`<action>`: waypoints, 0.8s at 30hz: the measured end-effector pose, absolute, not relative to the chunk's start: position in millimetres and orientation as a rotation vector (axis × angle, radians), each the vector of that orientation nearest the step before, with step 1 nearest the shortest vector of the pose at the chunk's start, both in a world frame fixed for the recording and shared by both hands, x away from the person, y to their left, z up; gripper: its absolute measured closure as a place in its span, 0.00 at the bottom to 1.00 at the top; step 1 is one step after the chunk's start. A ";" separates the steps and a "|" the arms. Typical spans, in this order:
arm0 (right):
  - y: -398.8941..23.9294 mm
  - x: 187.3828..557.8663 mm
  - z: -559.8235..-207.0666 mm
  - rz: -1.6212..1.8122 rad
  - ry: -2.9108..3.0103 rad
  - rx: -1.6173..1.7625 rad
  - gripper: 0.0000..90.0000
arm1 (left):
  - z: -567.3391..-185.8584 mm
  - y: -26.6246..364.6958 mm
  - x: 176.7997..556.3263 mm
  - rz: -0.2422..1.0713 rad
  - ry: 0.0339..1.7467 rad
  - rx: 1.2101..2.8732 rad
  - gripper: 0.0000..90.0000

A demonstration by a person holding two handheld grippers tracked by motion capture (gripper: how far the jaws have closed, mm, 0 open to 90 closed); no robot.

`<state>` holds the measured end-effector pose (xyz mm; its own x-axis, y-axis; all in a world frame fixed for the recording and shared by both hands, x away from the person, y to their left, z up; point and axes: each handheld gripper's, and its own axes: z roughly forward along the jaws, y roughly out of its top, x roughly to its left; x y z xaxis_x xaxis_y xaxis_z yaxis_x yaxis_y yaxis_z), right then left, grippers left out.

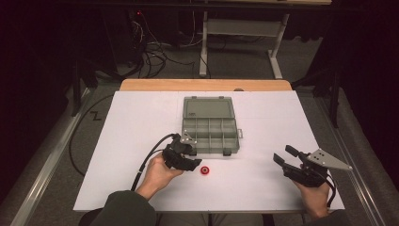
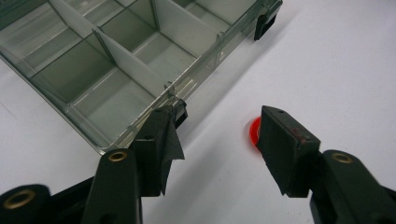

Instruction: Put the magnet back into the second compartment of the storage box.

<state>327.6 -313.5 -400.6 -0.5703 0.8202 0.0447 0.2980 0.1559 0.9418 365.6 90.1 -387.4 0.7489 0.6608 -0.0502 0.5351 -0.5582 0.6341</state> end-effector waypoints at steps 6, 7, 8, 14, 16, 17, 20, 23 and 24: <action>-313.6 327.6 -400.6 1.415 1.953 1.060 0.44 | -388.9 86.6 365.4 0.257 0.891 2.317 0.51; -313.6 327.5 -400.5 1.416 1.953 1.061 0.44 | -389.0 86.0 365.5 0.255 0.890 2.321 0.51; -313.7 327.5 -400.5 1.416 1.952 1.061 0.44 | -389.3 85.3 365.6 0.254 0.890 2.324 0.51; -314.4 327.8 -400.7 1.416 1.950 1.066 0.44 | -391.6 79.1 365.5 0.249 0.878 2.351 0.52; -314.4 327.8 -400.7 1.416 1.950 1.066 0.44 | -392.3 76.8 364.9 0.249 0.870 2.361 0.52; -314.4 327.9 -400.7 1.417 1.951 1.066 0.44 | -392.7 75.6 364.6 0.250 0.866 2.367 0.52; -314.5 327.9 -400.8 1.417 1.951 1.067 0.44 | -393.3 72.2 364.5 0.246 0.856 2.382 0.52; -314.6 328.0 -400.8 1.417 1.949 1.067 0.44 | -394.0 69.0 364.4 0.231 0.846 2.392 0.54; -314.6 328.0 -400.8 1.418 1.949 1.068 0.44 | -394.1 68.2 364.5 0.228 0.841 2.398 0.54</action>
